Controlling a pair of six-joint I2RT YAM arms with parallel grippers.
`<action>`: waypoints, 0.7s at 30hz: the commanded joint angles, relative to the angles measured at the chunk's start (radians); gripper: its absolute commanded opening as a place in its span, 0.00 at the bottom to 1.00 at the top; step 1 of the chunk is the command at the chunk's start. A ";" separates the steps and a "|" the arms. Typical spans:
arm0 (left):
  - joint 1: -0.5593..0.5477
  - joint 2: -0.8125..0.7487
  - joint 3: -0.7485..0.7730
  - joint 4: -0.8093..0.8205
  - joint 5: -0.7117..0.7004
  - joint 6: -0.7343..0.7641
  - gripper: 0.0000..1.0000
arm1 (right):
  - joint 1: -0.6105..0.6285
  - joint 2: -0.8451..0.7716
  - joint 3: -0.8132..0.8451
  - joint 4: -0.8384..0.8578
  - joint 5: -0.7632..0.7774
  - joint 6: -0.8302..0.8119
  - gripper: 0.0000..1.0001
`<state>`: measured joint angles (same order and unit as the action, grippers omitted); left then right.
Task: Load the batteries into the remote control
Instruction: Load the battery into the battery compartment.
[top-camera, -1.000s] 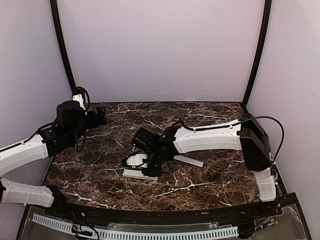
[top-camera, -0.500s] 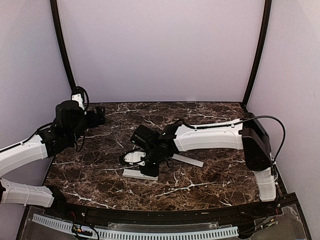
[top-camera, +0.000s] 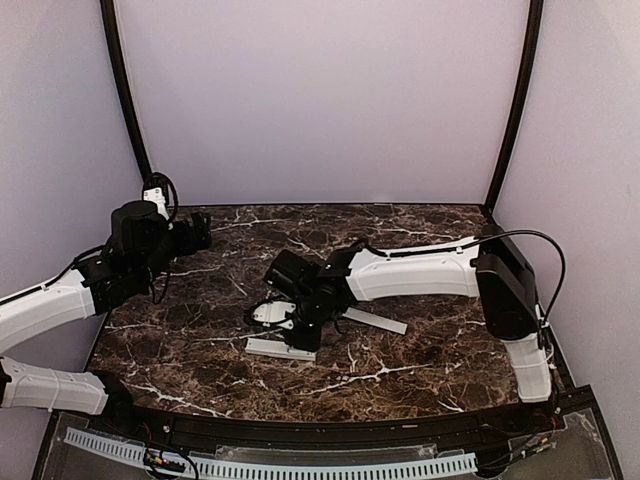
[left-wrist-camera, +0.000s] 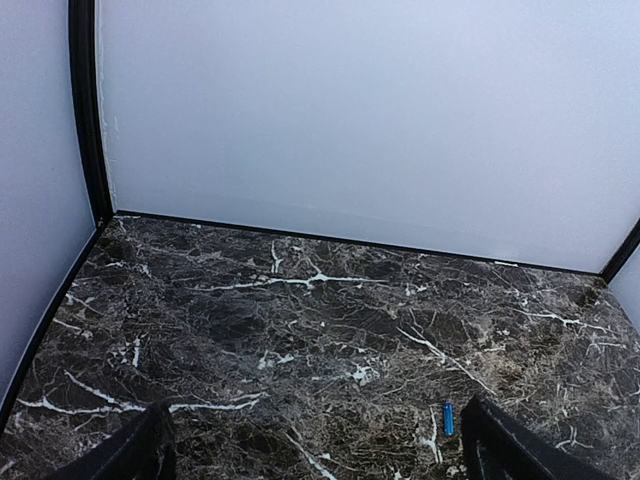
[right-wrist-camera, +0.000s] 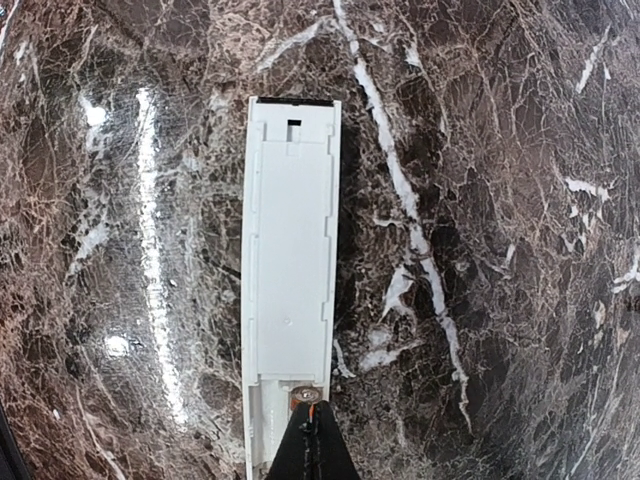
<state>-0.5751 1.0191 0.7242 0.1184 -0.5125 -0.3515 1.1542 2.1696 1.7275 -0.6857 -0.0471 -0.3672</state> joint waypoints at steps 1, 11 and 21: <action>0.006 -0.013 -0.020 0.007 0.003 0.010 0.99 | -0.005 0.016 -0.013 -0.009 0.000 0.010 0.00; 0.006 -0.017 -0.023 0.007 0.004 0.008 0.99 | -0.005 0.004 -0.044 -0.014 0.003 0.009 0.00; 0.006 -0.017 -0.022 0.007 0.005 0.010 0.99 | -0.006 -0.001 -0.006 -0.035 0.044 0.016 0.00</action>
<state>-0.5739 1.0191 0.7181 0.1184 -0.5121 -0.3515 1.1511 2.1696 1.6974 -0.6899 -0.0273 -0.3641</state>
